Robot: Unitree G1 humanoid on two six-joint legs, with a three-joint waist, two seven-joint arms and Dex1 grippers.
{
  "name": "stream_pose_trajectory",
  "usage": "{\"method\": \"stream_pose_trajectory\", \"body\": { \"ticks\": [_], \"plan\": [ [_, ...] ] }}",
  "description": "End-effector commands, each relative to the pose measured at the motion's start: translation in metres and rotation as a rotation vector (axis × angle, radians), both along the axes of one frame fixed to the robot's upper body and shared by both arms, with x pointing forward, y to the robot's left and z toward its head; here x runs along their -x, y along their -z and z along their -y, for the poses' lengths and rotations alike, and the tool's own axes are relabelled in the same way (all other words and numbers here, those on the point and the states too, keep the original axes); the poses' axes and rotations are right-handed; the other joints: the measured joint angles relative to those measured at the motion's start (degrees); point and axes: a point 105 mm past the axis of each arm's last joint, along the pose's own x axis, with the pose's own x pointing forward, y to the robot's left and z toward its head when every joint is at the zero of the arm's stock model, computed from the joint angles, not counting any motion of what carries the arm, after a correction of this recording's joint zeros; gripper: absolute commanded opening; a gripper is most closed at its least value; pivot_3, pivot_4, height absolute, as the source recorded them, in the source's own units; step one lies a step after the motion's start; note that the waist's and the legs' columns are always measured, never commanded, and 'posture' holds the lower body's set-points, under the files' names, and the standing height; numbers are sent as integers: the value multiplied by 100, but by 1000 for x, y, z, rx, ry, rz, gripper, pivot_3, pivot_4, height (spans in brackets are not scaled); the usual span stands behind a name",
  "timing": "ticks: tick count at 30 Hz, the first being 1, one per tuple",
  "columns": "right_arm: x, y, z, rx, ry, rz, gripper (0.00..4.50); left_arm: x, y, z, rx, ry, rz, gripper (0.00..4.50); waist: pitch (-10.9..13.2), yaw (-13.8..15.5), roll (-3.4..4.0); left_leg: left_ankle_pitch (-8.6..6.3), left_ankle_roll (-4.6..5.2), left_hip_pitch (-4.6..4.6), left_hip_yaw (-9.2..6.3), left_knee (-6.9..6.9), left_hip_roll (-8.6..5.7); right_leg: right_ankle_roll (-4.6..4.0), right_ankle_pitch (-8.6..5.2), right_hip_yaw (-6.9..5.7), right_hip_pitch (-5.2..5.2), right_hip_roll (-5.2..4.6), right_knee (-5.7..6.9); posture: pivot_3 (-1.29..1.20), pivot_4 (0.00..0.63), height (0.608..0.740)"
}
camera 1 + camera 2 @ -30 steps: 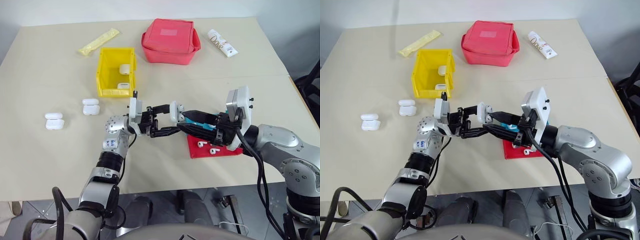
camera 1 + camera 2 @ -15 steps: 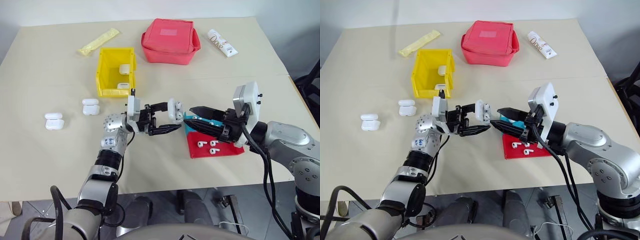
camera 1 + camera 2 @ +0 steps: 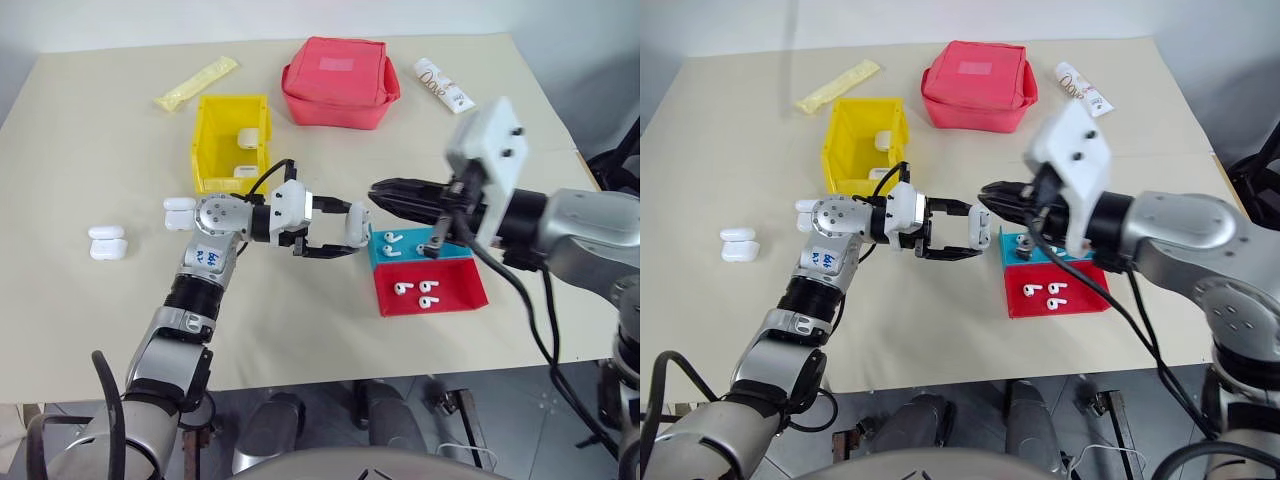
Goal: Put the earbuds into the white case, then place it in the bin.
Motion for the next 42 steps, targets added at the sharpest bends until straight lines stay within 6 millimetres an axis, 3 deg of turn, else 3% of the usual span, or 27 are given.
{"method": "stream_pose_trajectory", "body": {
  "ticks": [1, 9, 19, 24, 27, 31, 36, 38, 42],
  "plan": [
    [-2, 6, -14, 49, -24, -5, 27, 1, -15, 7, 33, 11, 49, 2744, 0, 4, 0, 0, 0, 0, 0, 0, -1, 0, 0, 0, 0, -1, 0, 0, 150, 740],
    [-19, 22, -12, 138, 16, -18, 27, 4, -18, 5, 83, 8, 26, 2744, -1, -10, -2, 2, 4, -2, -1, 3, -6, 0, 0, -3, -1, 5, 2, 0, 150, 740],
    [-14, 24, 31, 148, 107, -23, 27, 5, -23, -17, 143, -26, -11, 2744, -2, 5, -3, 2, 4, -3, -1, 5, -6, 1, 1, -3, -1, 1, 3, 0, 150, 740],
    [-8, 16, 49, 26, 92, -2, 27, 4, -28, -32, 220, -68, -73, 2744, -2, -2, -4, 2, 4, -1, 2, 3, -5, 1, 1, -1, 0, 0, 2, 0, 150, 740],
    [10, 19, 58, -113, -29, -66, 583, -5, -29, -50, 269, -159, -135, 2744, -3, 7, -6, 2, 4, 1, 2, 4, -5, 1, 1, -2, 2, 5, 2, 0, 150, 740],
    [22, 24, 70, -208, -128, -106, 1932, -19, -34, -75, 337, -312, -159, 2744, -4, -1, -8, 2, 5, 2, 4, 6, -7, 4, 2, 1, 4, 9, 4, 0, 150, 740],
    [24, 29, 73, -230, -186, -123, 3610, -38, -40, -100, 387, -519, -133, 2744, -4, 1, -8, 2, 4, 5, 4, 5, -6, 4, 2, 1, 4, 9, 6, 0, 150, 740],
    [16, 32, 76, -217, -137, -101, 4282, -56, -41, -121, 397, -699, -115, 2744, -4, 6, -9, 2, 4, 5, 4, 6, -6, 4, 2, 1, 4, 8, 6, 0, 150, 740],
    [12, 36, 75, -221, -107, -83, 4450, -81, -42, -148, 365, -922, -83, 2744, -5, 21, -11, 1, 3, 5, 5, 6, -7, 4, 2, 1, 3, 9, 7, 0, 150, 740]
  ]
}}
